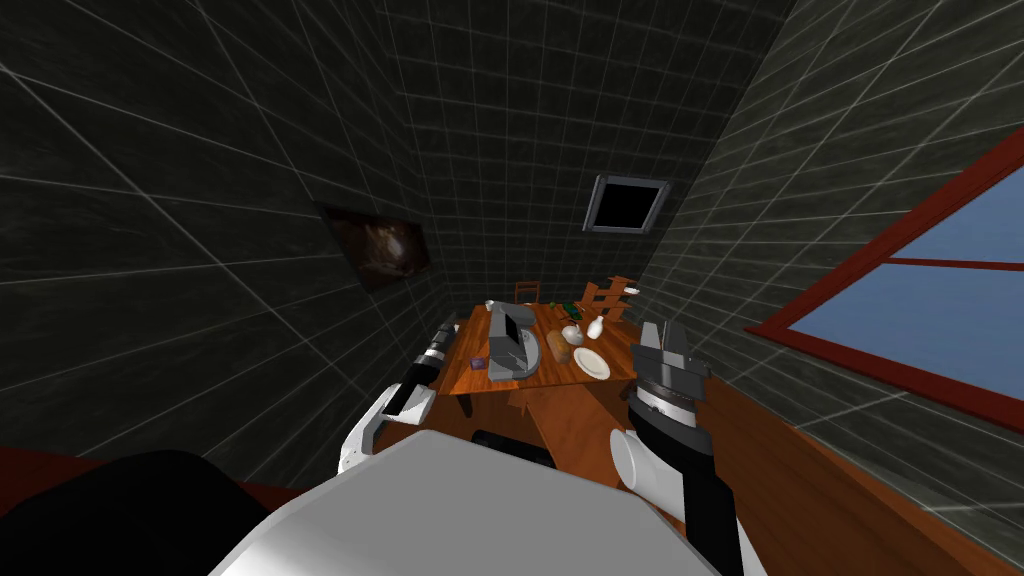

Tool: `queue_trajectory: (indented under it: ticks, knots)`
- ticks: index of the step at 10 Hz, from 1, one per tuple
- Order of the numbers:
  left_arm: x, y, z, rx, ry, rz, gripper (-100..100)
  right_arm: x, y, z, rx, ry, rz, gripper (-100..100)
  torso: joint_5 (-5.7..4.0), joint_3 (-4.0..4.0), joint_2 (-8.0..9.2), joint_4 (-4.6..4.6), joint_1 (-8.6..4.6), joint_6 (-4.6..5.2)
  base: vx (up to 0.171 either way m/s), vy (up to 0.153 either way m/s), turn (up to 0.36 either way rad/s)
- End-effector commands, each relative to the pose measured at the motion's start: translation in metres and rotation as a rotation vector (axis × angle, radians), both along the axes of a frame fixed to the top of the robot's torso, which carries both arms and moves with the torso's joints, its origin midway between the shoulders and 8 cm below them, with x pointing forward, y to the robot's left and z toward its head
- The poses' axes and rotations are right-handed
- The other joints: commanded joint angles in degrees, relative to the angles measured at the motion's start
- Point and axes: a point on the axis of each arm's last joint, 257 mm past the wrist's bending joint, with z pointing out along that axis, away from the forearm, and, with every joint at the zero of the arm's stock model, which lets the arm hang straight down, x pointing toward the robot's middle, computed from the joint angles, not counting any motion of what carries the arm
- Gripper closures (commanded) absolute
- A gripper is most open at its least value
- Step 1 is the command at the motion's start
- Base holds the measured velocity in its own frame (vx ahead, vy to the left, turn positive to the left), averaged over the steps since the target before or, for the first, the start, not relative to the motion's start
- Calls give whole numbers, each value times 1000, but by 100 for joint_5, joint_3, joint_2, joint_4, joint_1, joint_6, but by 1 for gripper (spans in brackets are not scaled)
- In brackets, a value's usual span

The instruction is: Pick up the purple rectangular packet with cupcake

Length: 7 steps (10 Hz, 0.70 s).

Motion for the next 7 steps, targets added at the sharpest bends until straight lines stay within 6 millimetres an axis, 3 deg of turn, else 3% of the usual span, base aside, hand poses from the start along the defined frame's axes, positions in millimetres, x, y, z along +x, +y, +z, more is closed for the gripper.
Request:
queue_trajectory:
  ticks: [1,5,7]
  knots:
    - [10,8,-20,-12,62,3,-100,0,0,0,0,0,0,0,0,0,0,0,0,0,-32,-7,-62]
    - [25,30,-59,-41,192,29,-100,0,0,0,0,0,0,0,0,1,2,0,-1,0,-35,-8,-59]
    - [25,33,-68,-46,227,42,-100,0,0,0,0,0,0,0,0,2,3,1,-1,0,-24,-4,-16]
